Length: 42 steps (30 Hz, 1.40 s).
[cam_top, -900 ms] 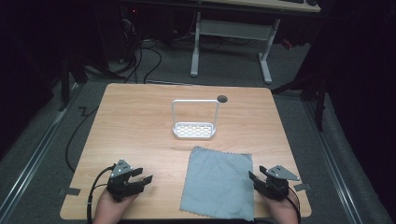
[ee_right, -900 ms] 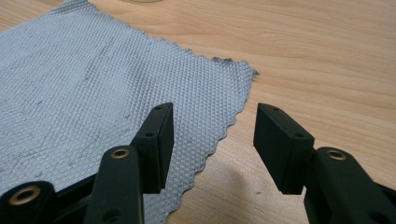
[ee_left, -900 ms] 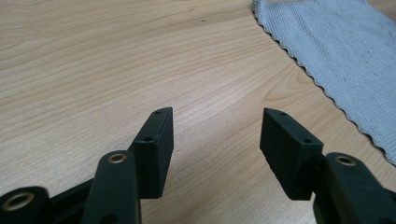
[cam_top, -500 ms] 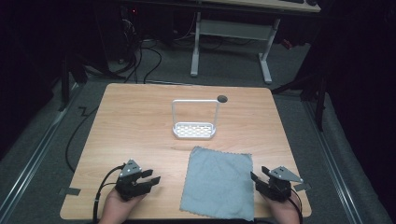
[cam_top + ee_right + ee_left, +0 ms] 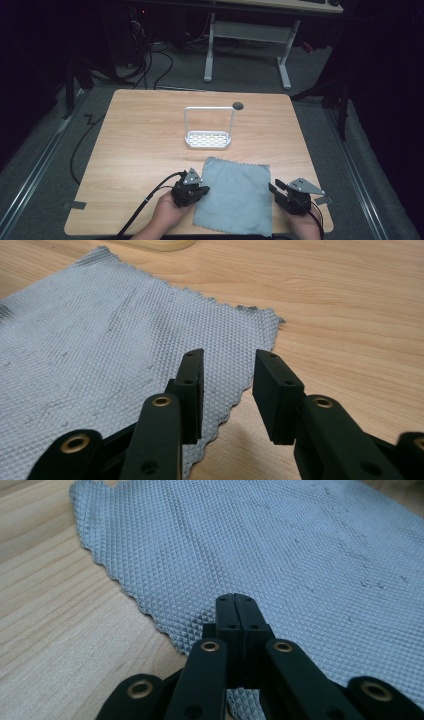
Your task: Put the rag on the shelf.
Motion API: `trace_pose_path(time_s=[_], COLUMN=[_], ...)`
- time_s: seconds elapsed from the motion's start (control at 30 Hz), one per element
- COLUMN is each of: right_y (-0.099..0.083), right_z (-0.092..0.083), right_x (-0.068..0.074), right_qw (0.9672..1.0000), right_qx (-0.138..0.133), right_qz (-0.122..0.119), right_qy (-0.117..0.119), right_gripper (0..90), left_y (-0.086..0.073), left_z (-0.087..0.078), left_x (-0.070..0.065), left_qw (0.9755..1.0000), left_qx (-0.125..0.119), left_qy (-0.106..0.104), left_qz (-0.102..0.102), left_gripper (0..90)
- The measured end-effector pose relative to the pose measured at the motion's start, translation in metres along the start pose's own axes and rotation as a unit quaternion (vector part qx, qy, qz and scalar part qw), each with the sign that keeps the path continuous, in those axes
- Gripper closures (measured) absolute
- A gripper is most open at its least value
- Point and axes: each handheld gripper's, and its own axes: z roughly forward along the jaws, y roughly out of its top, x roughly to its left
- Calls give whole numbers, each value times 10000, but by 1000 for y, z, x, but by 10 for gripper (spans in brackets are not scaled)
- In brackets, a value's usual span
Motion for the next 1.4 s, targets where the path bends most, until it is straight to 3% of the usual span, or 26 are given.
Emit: trace_pose_path(time_s=[0.27, 0.53, 0.67, 0.73, 0.87, 1.0, 1.1, 1.17, 1.2, 1.27, 1.3, 1.33, 1.4], right_y=[2, 6, 17, 22, 18, 9, 5, 4, 7, 9, 8, 8, 5], right_z=[3, 10, 28, 42, 48, 35, 28, 23, 21, 22, 23, 23, 26], right_x=[7, 19, 28, 37, 49, 62, 68, 69, 66, 61, 60, 60, 57], right_qw=[9999, 9992, 9981, 9967, 9930, 9894, 9874, 9881, 9908, 9926, 9931, 9931, 9934], right_qx=[27, 140, 327, 463, 646, 681, 706, 638, 443, 394, 401, 401, 462], right_qz=[-97, -230, -385, -505, -811, -962, -1096, -1081, -955, -803, -767, -767, -789], right_qy=[115, 301, 339, 437, 565, 851, 897, 886, 850, 821, 787, 787, 696], right_gripper=[722, 886, 900, 900, 899, 898, 856, 840, 820, 788, 784, 784, 770], left_y=[-11, -20, -27, -32, -48, -64, -66, -63, -57, -50, -46, -46, -37], left_z=[-13, -23, -33, -40, -56, -71, -75, -82, -85, -84, -81, -81, -64], left_x=[1, 4, 6, 6, 6, -4, -4, 0, 9, 23, 30, 30, 48], left_qw=[10000, 10000, 9999, 9998, 9997, 9994, 9990, 9985, 9966, 9939, 9928, 9928, 9896], left_qx=[23, -25, 76, 117, 35, 54, 22, -294, -504, -629, -623, -623, -439], left_qy=[11, 52, 89, 138, 52, -57, -99, 74, 341, 579, 730, 730, 1045], left_qz=[-17, -63, -90, -75, -239, -328, -437, -454, -552, -690, -719, -719, -890], left_gripper=[900, 900, 900, 900, 899, 878, 849, 814, 752, 719, 702, 676, 635])
